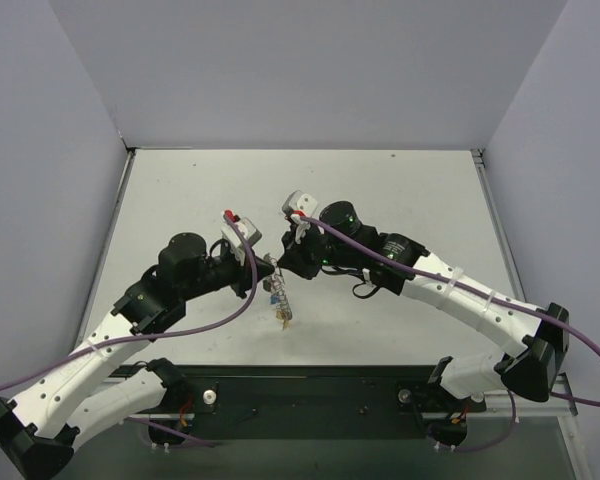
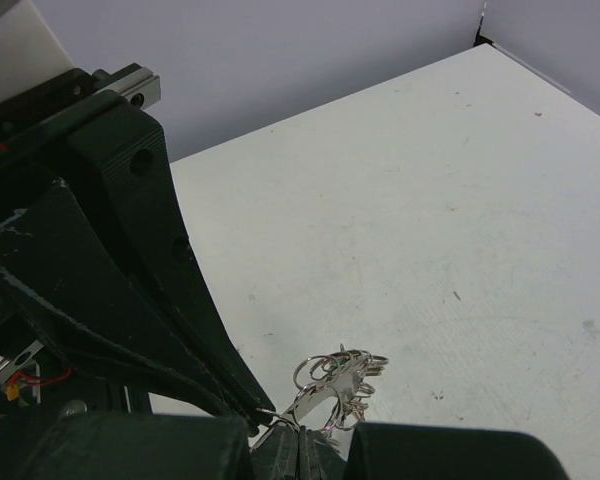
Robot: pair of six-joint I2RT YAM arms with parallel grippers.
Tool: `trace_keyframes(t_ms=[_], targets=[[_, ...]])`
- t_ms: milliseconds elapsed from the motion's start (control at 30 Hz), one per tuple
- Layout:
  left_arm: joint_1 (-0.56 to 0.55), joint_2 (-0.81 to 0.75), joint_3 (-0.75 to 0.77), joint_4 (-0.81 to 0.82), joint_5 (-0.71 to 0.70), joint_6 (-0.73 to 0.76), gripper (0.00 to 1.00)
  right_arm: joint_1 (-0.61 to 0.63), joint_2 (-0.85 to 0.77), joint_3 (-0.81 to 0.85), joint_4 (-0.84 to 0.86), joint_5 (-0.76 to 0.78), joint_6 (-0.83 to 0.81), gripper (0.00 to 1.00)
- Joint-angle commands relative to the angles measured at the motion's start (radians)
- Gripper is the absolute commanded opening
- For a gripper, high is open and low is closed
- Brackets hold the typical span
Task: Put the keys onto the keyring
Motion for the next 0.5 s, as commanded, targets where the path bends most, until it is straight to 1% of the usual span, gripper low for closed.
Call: trace_keyframes(t_ms=[0,200,467], targets=[[-0.017,-0.058,0.018,0.156,0.091,-0.019,0.0,-0.041,-0.022,-0.031,-0.035,0.079,-0.011,0.0],[-0.017,-0.083,-0.002,0.197,0.105,-0.038,0.0,-0.06,-0.027,-0.04,-0.036,0.086,-0.004,0.0],[-0.017,-0.109,-0.019,0.262,0.106,-0.062,0.0,-0.047,0.002,-0.039,-0.061,0.089,-0.005,0.0]])
